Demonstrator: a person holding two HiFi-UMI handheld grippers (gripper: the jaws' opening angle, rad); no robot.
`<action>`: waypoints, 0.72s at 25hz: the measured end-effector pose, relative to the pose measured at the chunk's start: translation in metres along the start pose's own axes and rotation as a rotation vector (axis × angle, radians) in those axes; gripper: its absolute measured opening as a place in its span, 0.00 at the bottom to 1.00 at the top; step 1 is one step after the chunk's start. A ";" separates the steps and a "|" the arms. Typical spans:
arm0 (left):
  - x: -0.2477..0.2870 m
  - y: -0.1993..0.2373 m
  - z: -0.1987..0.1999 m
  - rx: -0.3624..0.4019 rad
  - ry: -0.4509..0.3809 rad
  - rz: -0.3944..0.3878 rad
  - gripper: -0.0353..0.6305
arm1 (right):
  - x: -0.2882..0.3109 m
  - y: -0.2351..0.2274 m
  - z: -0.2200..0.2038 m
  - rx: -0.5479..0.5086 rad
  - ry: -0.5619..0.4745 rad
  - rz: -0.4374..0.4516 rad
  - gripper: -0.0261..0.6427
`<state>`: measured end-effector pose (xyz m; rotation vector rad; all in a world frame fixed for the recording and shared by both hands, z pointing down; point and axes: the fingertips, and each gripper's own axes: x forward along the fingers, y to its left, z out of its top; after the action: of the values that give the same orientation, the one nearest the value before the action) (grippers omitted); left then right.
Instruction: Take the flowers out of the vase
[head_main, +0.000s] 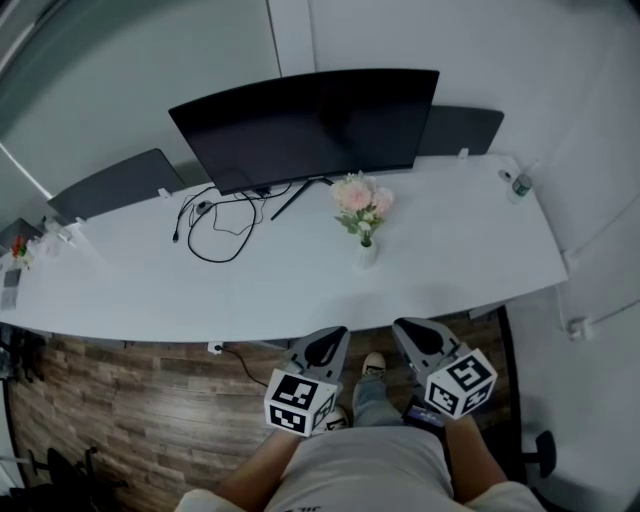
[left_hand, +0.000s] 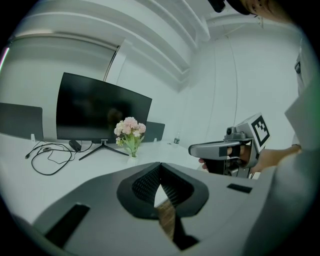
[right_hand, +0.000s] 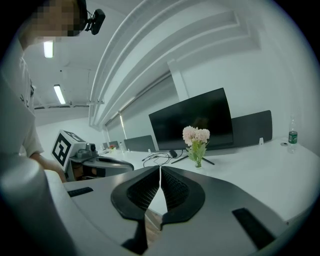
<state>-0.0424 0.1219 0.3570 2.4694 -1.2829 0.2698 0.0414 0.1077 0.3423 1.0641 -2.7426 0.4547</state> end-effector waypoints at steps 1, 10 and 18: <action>0.006 0.003 0.004 -0.002 -0.001 0.002 0.06 | 0.004 -0.007 0.003 0.002 0.001 -0.001 0.09; 0.062 0.029 0.034 -0.015 -0.008 0.034 0.06 | 0.040 -0.063 0.031 -0.001 0.017 0.040 0.09; 0.098 0.051 0.052 -0.041 -0.018 0.095 0.06 | 0.066 -0.103 0.051 -0.005 0.015 0.093 0.09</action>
<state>-0.0273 0.0011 0.3510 2.3860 -1.4010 0.2421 0.0612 -0.0236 0.3339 0.9317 -2.7872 0.4659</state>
